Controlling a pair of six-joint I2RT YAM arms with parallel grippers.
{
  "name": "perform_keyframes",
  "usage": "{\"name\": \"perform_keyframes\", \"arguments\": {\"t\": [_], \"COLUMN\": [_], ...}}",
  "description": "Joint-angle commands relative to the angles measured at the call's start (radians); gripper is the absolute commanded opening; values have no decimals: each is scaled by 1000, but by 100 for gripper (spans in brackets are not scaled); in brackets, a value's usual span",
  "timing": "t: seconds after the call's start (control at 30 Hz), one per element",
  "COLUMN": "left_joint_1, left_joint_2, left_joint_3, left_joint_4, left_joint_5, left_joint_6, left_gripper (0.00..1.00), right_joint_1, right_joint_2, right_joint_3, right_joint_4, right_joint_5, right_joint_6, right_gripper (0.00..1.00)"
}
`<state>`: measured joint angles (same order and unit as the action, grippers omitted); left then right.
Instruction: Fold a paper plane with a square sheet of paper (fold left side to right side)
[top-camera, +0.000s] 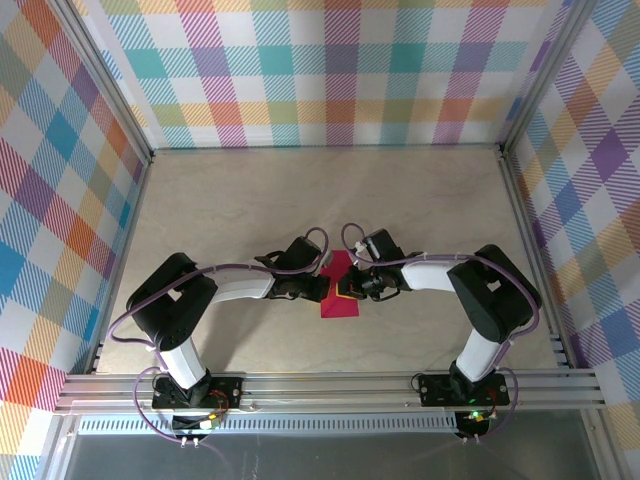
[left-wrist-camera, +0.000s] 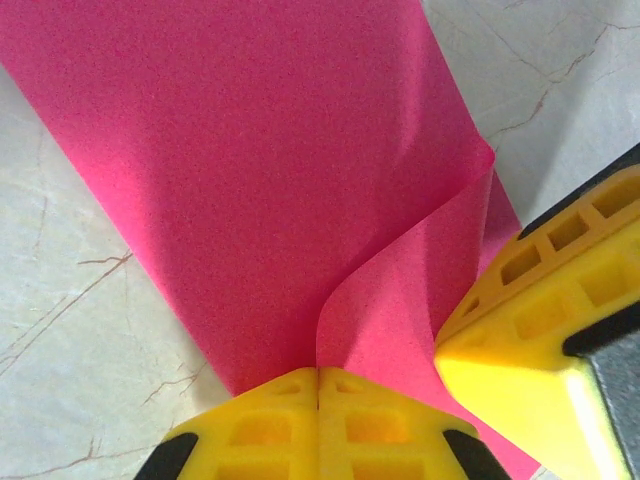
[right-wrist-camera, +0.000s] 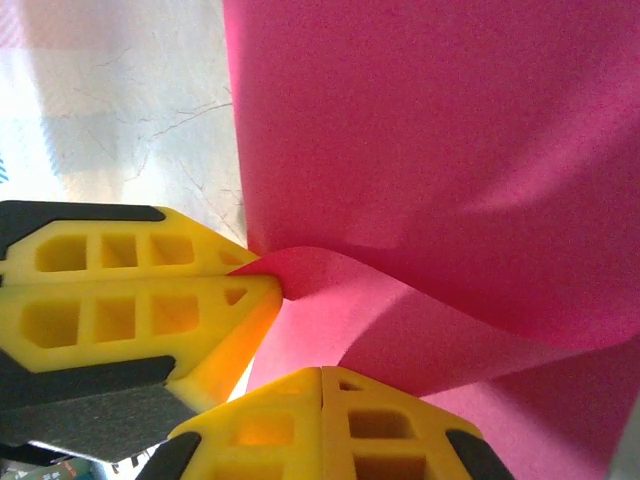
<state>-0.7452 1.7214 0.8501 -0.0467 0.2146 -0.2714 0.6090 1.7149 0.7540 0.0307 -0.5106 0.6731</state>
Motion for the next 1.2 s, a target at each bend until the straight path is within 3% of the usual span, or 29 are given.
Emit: {"name": "perform_keyframes", "arguments": {"t": [0.0, 0.3, 0.83, 1.0, 1.17], "left_joint_1": [8, 7, 11, 10, 2], "left_joint_2": [18, 13, -119, -187, -251], "left_joint_3": [-16, -20, 18, -11, -79], "left_joint_4": [-21, -19, -82, -121, -48], "left_joint_5": [-47, -54, -73, 23, 158], "left_joint_6": [5, 5, -6, -49, -141], "left_gripper": [0, 1, 22, 18, 13], "right_joint_1": [4, 6, 6, 6, 5], "right_joint_2": [13, 27, 21, 17, 12], "right_joint_3": [17, 10, -36, -36, -41], "right_joint_4": [-29, -57, -77, -77, -72], "right_joint_5": [18, 36, 64, 63, 66], "right_joint_6": [-13, -12, 37, 42, 44], "right_gripper": [0, 0, 0, 0, 0]}}
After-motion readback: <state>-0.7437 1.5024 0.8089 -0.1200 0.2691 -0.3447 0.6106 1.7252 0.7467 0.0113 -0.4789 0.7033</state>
